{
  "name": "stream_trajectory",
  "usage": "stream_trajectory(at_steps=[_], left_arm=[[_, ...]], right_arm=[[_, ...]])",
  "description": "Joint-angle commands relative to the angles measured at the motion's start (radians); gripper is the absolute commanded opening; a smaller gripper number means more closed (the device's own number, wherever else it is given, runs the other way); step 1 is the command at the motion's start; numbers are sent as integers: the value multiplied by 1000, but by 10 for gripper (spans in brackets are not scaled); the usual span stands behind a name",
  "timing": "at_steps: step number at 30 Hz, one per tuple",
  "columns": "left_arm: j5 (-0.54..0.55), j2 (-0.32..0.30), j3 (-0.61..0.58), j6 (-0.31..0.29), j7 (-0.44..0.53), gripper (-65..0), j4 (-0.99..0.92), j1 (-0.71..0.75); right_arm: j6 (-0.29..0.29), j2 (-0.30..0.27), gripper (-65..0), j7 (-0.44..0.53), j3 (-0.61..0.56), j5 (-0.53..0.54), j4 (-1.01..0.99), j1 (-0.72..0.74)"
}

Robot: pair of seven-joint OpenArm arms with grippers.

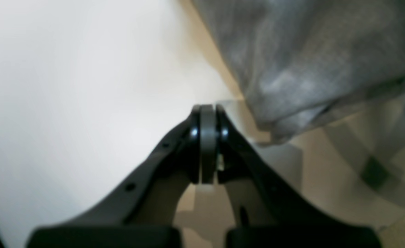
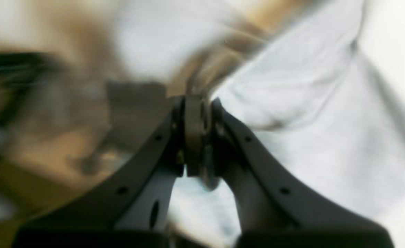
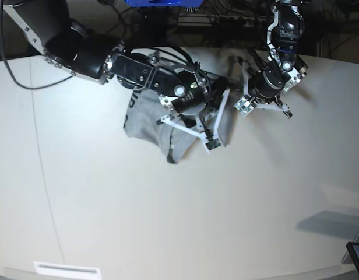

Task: Fold the T-shirt properly
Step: 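Lift and fold the bundle's end with both grippers over itself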

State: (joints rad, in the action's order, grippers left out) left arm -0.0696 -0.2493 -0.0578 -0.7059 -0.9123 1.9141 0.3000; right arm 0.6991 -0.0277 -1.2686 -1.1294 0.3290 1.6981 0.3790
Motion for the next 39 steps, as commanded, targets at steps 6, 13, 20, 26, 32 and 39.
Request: stream_trajectory(at_steps=[6,13,20,26,32,39], left_arm=[[-2,-12,17,8,5,-650,22,-26],[-2,-12,19,8,5,-650,23,-31],[0,-11,11,8,9,-650,22,-31],[78,0,16,8,9,-650,22,-31],[100,-3,16,8,8,-650,23,-31],[103,-6,17,8,8,-650,25,-31]], right_arm=[[-1,8,-650,13,4,-6,-7,1],[-1,10,-650,-9,4,-6,27,-8],[-1,25,-650,-50,5,-6,102,-7],[-1,70,-650,-56,5,-6,112,-10],[-1,104,-650,-52,5,-6,90,-13],[-1,119,-650,-46,2,-5,53,-16]])
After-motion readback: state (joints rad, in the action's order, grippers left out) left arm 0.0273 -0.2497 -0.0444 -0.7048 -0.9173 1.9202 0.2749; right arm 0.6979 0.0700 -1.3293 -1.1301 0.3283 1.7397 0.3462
